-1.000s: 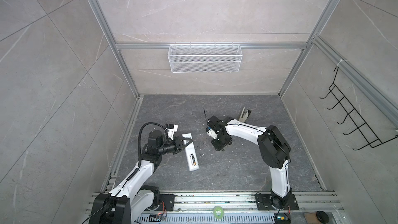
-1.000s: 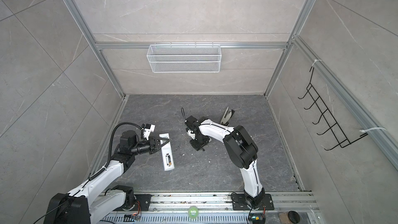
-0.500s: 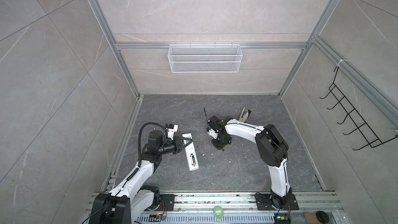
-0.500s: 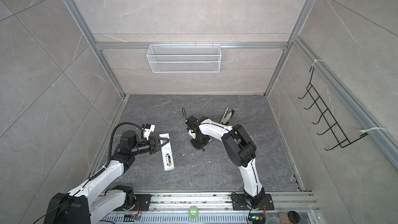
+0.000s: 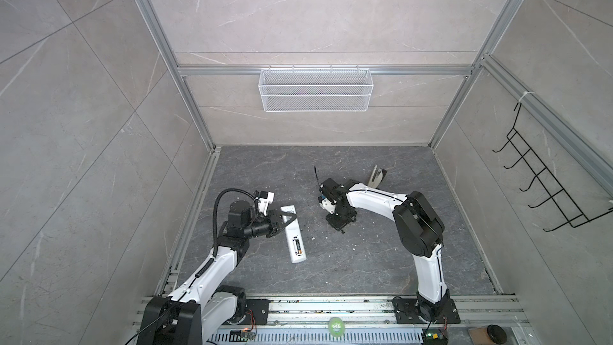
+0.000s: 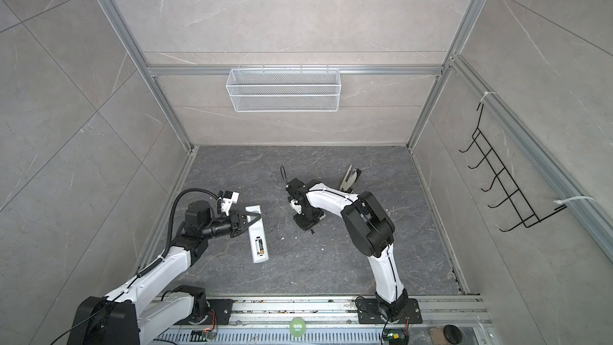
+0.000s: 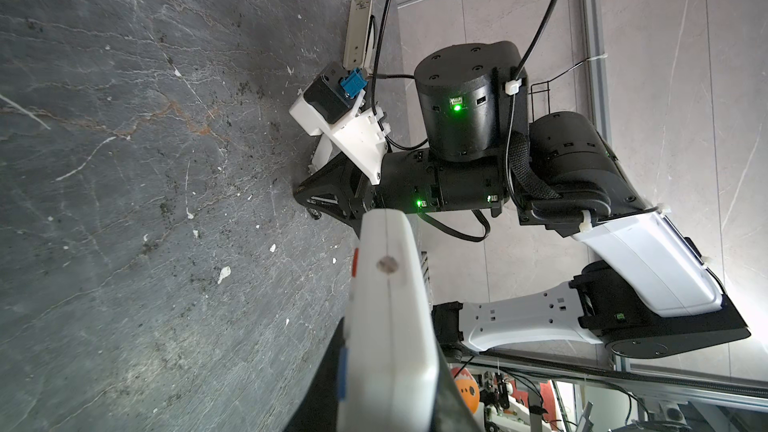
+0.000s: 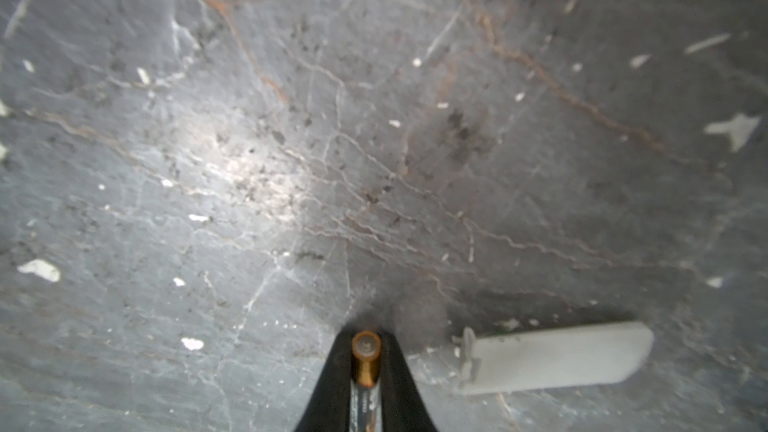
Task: Load the batteries into the remote control
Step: 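Lower the open right gripper over the second battery and grasp it, then carry the battery with the right gripper to the remote's compartment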
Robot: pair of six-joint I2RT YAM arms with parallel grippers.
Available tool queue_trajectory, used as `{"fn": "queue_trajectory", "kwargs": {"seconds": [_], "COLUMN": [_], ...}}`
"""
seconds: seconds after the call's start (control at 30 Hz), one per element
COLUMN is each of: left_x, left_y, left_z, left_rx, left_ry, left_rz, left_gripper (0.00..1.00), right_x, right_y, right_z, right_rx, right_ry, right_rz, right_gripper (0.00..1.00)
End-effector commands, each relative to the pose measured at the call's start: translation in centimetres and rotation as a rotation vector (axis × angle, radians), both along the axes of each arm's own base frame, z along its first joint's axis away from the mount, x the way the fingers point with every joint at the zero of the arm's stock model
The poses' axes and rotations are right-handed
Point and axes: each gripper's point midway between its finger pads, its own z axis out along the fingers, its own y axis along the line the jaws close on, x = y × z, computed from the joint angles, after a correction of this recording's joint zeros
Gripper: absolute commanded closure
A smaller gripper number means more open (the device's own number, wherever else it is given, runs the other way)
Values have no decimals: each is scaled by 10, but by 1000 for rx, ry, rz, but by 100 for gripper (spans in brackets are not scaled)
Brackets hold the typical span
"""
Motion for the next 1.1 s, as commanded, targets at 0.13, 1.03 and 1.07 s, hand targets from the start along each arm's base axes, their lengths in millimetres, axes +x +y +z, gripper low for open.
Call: {"fn": "queue_trajectory", "kwargs": {"seconds": [0.13,1.03,1.07], "left_x": [7,20,19], "left_y": [0,5,5], "left_z": [25,64,64], "left_rx": [-8,-85,-87], "left_ry": [-100,-236,-239], "left_rz": [4,86,86], "left_gripper": [100,100,100], "right_x": [-5,-85,-91], "right_y": [0,85,93], "right_z": [14,245,250], "right_rx": [45,925,955], "right_ry": [-12,-503,-509], "right_rz": [-17,33,47], "right_gripper": [98,100,100]}}
